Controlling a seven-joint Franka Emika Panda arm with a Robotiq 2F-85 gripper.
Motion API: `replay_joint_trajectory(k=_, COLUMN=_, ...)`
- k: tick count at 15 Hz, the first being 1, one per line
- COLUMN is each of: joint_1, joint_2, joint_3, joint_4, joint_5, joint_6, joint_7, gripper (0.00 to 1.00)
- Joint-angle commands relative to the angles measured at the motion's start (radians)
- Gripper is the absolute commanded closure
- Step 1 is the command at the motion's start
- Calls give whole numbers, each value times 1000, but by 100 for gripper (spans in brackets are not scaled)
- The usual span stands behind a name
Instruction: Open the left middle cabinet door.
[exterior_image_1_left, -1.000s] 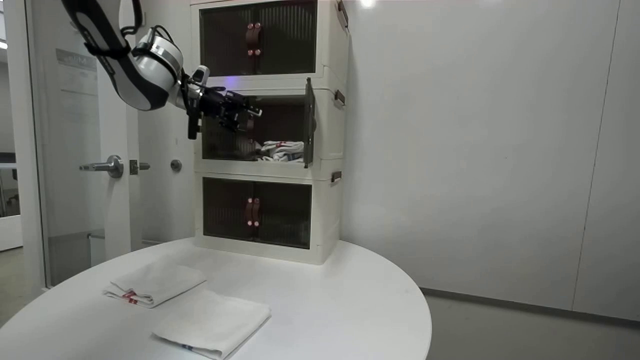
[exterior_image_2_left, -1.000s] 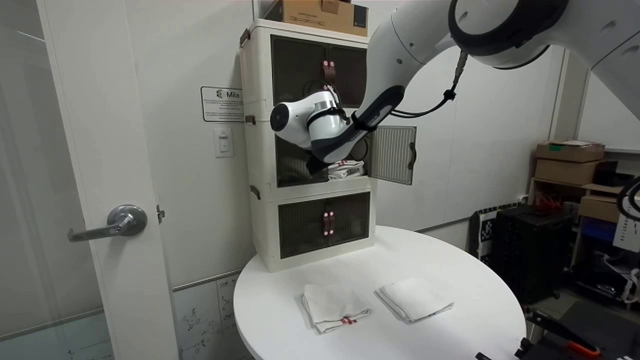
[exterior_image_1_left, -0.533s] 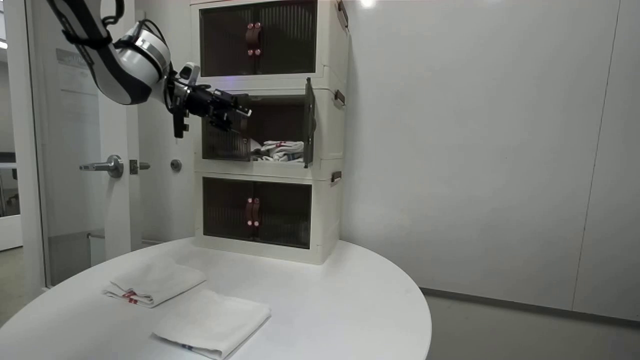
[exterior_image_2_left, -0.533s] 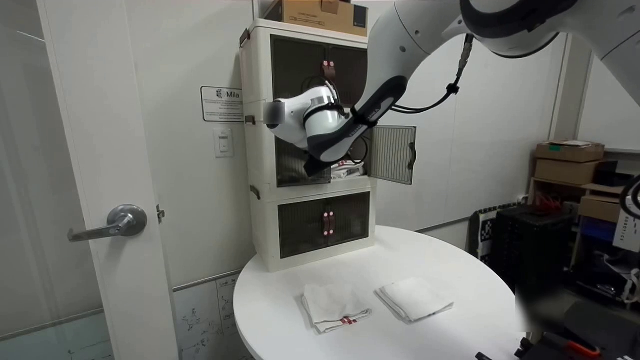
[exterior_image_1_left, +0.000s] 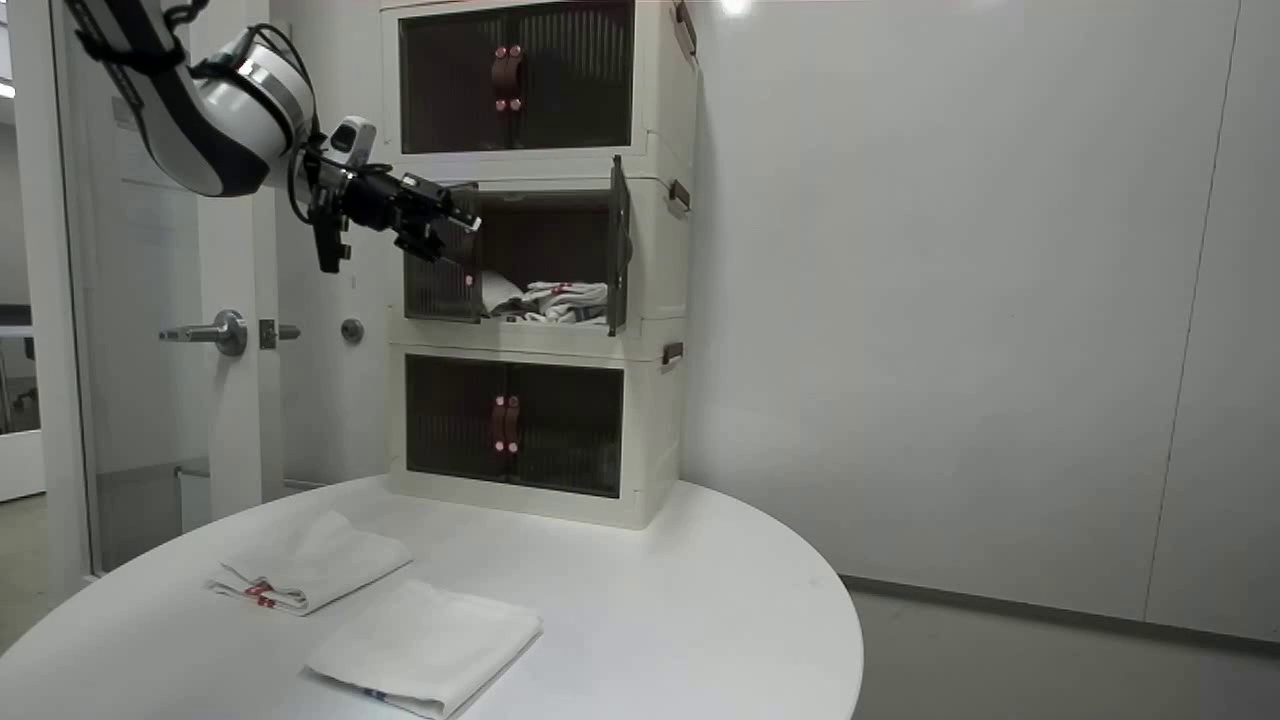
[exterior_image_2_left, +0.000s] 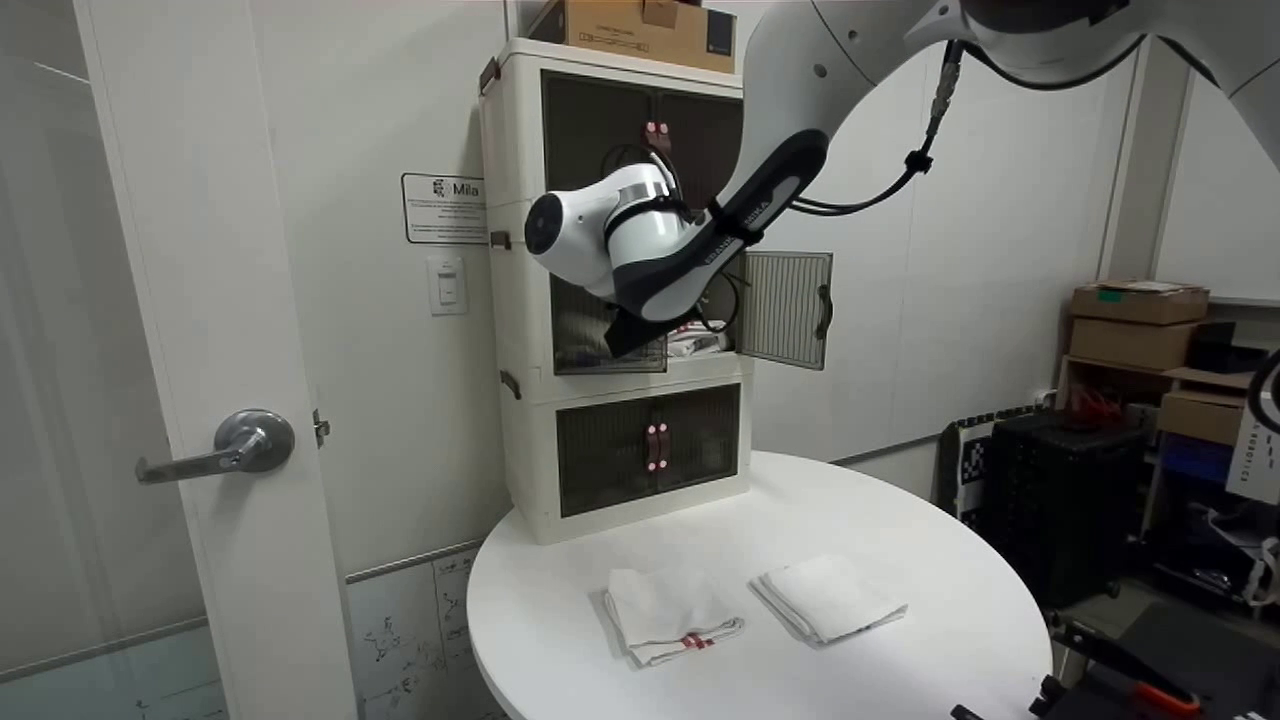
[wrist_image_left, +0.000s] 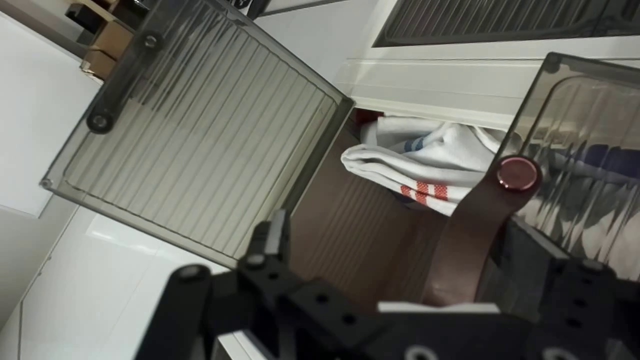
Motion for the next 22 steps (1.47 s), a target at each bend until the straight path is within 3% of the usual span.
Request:
replay_joint_trajectory(k=1, joint_1=-1, joint_2=-27, joint_3=0, joint_4=-34, joint_5=-8, joint_6=-4, joint_7=67, gripper=0)
replay_joint_trajectory(k=9, joint_1=-5, joint_2=-32, joint_3=9, joint_4=-30, joint_5=-83, joint_6=83, joint_7=182, gripper=0)
replay_joint_trajectory(k=14, joint_1=-36, joint_2=-62, joint_3=43, joint_4=-31, joint_5=-29, joint_6=240, joint_7=125, gripper=0)
replay_joint_trajectory(k=18, joint_1=-84, joint_2=-138, joint_3=73, joint_4=-59, joint_5=130, joint_6=395, joint_7=-130, gripper=0)
replay_joint_trajectory(k=21, joint_1=-108, joint_2=-208, joint_3=86, joint_4=-89, joint_5=265, joint_6=420, joint_7=-363, gripper=0)
replay_joint_trajectory(k=22, joint_1=-146, joint_2=-230, joint_3=128, joint_4=-91, joint_5=299, joint_6=409, joint_7=-443, gripper=0)
